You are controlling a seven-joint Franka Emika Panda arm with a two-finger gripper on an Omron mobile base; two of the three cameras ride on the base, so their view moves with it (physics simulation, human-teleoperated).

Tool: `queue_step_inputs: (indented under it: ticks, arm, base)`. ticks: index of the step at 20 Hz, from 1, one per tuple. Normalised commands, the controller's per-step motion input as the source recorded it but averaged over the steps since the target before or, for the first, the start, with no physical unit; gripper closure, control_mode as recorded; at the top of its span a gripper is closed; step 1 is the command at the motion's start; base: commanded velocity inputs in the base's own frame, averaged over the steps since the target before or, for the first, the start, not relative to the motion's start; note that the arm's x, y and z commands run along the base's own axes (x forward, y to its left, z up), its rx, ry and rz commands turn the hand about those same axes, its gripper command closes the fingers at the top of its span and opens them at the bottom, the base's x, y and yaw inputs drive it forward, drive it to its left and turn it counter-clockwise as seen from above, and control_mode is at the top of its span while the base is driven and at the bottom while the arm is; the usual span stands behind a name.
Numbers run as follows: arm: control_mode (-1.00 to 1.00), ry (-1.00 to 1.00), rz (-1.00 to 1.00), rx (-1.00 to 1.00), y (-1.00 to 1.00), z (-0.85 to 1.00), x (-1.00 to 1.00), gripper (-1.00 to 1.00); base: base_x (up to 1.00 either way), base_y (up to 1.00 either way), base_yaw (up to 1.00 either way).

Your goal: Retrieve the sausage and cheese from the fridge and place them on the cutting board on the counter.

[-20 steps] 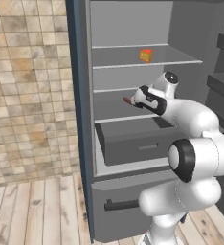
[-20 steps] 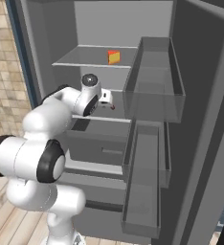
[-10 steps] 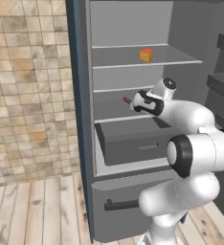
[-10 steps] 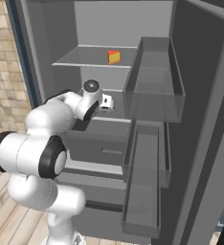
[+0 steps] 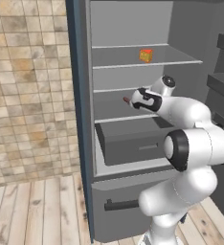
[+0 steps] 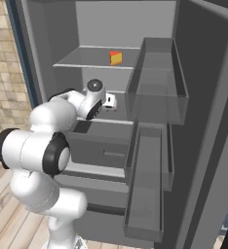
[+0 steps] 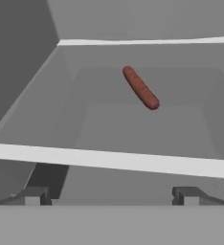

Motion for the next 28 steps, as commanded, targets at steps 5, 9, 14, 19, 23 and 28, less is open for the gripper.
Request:
queue_step_inputs:
  ticks: [5, 9, 14, 19, 23, 28]
  arm:
    - [-1.0, 0.0, 0.01, -0.01, -0.03, 0.02, 0.41, -1.0]
    - [-1.0, -0.03, 0.04, 0.0, 0.0, -0.02, 0.46, -1.0]
    - [-1.0, 0.0, 0.03, 0.0, 0.0, -0.17, 0.36, -1.0]
    - [-1.0, 0.0, 0.02, -0.01, -0.08, -0.05, 0.13, -1.0]
    - [-1.0, 0.0, 0.02, -0.01, -0.02, -0.01, 0.03, -1.0]
    - [-1.0, 0.0, 0.02, -0.01, 0.0, -0.17, 0.0, -1.0]
  base:
    - [0.0, 0.0, 0.0]
    - [0.0, 0.0, 0.0]
    - [0.0, 0.0, 0.0]
    - [0.0, 0.0, 0.0]
    - [0.0, 0.0, 0.0]
    - [0.0, 0.0, 0.0]
